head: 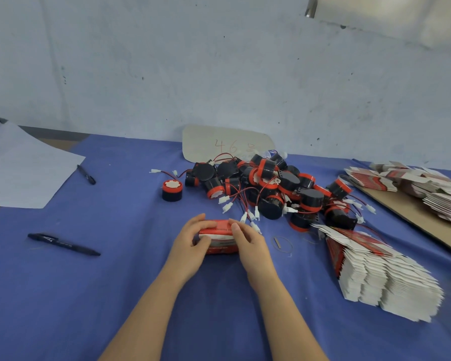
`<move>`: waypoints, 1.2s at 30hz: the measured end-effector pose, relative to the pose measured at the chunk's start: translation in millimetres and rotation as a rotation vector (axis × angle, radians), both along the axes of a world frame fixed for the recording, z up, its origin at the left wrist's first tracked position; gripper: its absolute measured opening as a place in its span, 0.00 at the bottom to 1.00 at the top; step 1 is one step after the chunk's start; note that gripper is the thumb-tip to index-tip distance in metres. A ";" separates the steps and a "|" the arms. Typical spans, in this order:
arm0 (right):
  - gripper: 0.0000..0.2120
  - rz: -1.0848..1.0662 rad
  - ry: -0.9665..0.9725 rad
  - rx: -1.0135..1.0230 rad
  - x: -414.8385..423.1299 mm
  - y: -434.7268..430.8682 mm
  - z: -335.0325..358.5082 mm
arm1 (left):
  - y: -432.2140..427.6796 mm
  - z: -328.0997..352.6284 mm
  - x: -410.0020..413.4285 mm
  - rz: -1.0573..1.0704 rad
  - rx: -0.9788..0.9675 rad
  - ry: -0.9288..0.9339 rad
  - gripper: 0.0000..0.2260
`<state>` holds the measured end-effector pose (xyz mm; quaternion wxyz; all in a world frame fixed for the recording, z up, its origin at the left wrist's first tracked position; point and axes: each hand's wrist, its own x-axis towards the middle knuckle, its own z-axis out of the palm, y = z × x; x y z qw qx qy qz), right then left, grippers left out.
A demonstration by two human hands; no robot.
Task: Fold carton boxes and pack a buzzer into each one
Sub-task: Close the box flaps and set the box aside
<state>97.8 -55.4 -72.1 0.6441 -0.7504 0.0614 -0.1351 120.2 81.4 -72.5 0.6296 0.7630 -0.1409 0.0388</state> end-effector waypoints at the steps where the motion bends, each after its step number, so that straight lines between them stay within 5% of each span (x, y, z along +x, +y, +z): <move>1: 0.09 -0.009 0.002 -0.002 1.1 0.2 -0.9 | -5.8 3.1 0.3 0.052 -0.080 0.072 0.19; 5: 0.10 -0.043 0.028 -0.020 5.2 3.2 -2.9 | -27.3 16.5 -1.2 0.228 -0.325 0.292 0.22; 8: 0.15 -0.054 0.074 -0.048 6.9 3.5 -4.7 | -29.7 14.5 -4.9 0.231 -0.388 0.314 0.14; 11: 0.21 -0.056 0.128 -0.088 7.5 5.1 -5.0 | -24.5 6.3 -7.8 0.218 -0.271 0.258 0.14; 13: 0.16 -0.056 0.127 -0.159 7.7 8.5 -4.3 | -26.1 -1.2 -7.4 0.246 -0.167 0.194 0.20; 17: 0.13 -0.095 0.138 -0.216 7.3 19.6 -0.2 | -32.2 1.2 -5.9 0.328 -0.041 0.329 0.20; 21: 0.16 -0.162 0.033 0.000 -11.8 17.1 21.8 | -43.4 26.7 -26.4 0.301 -0.233 0.243 0.17; 24: 0.15 -0.275 -0.214 0.249 -48.7 -17.9 64.6 | -80.7 69.8 -51.5 0.138 -0.405 0.038 0.16; 30: 0.10 -0.872 -0.479 0.029 -205.0 -155.0 160.6 | -237.3 160.7 -162.3 -0.437 -0.423 -0.106 0.12; 33: 0.15 -1.269 -0.320 -0.213 -314.6 -206.3 174.7 | -311.4 173.8 -252.1 -0.770 -0.231 -0.107 0.14; 36: 0.23 -1.603 0.073 -0.400 -408.3 -232.8 170.5 | -353.5 171.2 -343.4 -1.186 0.026 0.045 0.14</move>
